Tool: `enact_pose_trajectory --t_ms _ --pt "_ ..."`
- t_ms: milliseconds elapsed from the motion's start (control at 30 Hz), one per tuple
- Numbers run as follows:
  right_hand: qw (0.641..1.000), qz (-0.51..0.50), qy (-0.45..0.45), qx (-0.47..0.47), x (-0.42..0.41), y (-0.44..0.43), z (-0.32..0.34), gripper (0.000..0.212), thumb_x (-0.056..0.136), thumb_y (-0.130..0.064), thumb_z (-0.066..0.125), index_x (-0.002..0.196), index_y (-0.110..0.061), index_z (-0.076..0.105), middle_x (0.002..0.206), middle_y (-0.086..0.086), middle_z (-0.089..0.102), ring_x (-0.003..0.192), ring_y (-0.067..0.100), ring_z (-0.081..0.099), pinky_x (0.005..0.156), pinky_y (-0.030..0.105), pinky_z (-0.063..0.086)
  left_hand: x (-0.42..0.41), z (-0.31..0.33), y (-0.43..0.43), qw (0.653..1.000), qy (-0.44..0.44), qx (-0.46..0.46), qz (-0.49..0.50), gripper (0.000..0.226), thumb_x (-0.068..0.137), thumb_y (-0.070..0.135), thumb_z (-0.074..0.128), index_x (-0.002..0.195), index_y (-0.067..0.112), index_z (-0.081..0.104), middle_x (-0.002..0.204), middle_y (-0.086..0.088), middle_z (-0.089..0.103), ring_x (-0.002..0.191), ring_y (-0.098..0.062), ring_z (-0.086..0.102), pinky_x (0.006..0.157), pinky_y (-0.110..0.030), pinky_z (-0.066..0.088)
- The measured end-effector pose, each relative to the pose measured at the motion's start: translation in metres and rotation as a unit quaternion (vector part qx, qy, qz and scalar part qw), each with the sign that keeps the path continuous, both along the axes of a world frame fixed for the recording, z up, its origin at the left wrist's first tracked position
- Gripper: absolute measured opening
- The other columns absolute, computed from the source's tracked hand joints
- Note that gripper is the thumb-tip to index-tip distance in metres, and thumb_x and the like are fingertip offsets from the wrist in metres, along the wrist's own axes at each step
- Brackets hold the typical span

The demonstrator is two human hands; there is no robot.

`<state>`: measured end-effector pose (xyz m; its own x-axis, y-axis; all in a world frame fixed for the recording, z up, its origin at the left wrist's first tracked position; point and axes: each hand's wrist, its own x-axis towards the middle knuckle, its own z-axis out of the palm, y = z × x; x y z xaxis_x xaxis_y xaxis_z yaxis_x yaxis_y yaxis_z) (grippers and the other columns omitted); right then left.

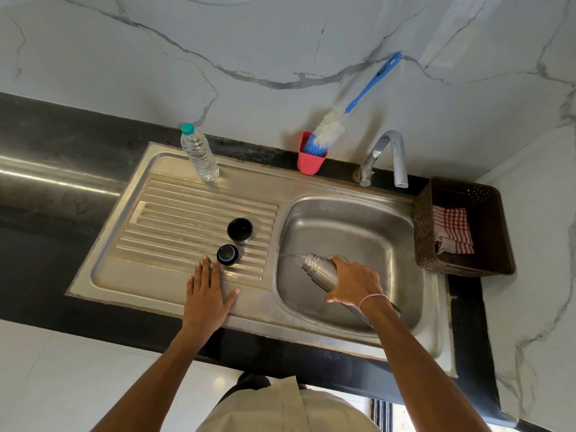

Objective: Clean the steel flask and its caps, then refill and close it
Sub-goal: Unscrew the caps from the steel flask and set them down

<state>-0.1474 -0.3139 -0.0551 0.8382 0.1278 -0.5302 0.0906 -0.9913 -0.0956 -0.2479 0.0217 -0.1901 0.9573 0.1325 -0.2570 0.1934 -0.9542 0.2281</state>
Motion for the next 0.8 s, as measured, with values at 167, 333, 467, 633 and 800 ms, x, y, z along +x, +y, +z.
enact_pose_trajectory --t_ms 167,333,467,633,800 --pt "1.0 0.009 -0.004 -0.007 0.002 0.001 -0.001 0.084 0.058 -0.057 0.08 0.134 -0.037 0.048 0.11 -0.004 0.067 0.098 0.024 0.065 0.087 0.039 0.054 0.0 0.0 0.0 1.0 -0.002 -0.005 0.001 0.099 0.094 0.079 0.017 0.166 0.013 0.003 0.173 -0.012 -0.005 0.16 -0.032 -0.003 0.128 -0.051 0.011" --pt "1.0 0.013 -0.002 -0.013 0.004 0.001 -0.001 0.084 0.057 -0.057 0.079 0.133 -0.038 0.048 0.111 -0.004 0.068 0.098 0.023 0.065 0.085 0.038 0.054 0.0 0.0 0.001 1.0 -0.003 -0.003 -0.002 0.099 0.094 0.079 0.016 0.166 0.012 0.004 0.173 -0.013 -0.004 0.16 -0.032 -0.002 0.128 -0.052 0.012" --pt "1.0 0.012 0.006 -0.016 0.006 0.001 -0.002 0.083 0.056 -0.057 0.079 0.132 -0.037 0.049 0.11 -0.005 0.068 0.097 0.023 0.066 0.086 0.039 0.054 -0.001 0.0 0.001 1.0 -0.004 -0.005 -0.002 0.099 0.094 0.079 0.017 0.166 0.012 0.004 0.173 -0.013 -0.003 0.16 -0.033 -0.001 0.128 -0.053 0.013" --pt "0.999 0.017 0.013 -0.025 0.008 -0.001 -0.003 0.084 0.058 -0.054 0.08 0.134 -0.038 0.048 0.112 -0.004 0.068 0.1 0.024 0.066 0.086 0.037 0.053 -0.001 0.001 0.0 1.0 -0.006 -0.006 -0.001 0.098 0.094 0.078 0.019 0.166 0.012 0.005 0.173 -0.014 -0.002 0.16 -0.032 -0.001 0.128 -0.053 0.013" --pt "0.998 0.031 0.022 -0.041 0.013 0.002 -0.001 0.087 0.059 -0.053 0.081 0.137 -0.037 0.046 0.115 -0.003 0.068 0.102 0.026 0.066 0.086 0.038 0.05 0.0 0.003 -0.001 1.0 -0.009 -0.007 0.001 0.099 0.093 0.077 0.018 0.166 0.011 0.004 0.173 -0.014 -0.003 0.16 -0.033 0.0 0.128 -0.053 0.013"
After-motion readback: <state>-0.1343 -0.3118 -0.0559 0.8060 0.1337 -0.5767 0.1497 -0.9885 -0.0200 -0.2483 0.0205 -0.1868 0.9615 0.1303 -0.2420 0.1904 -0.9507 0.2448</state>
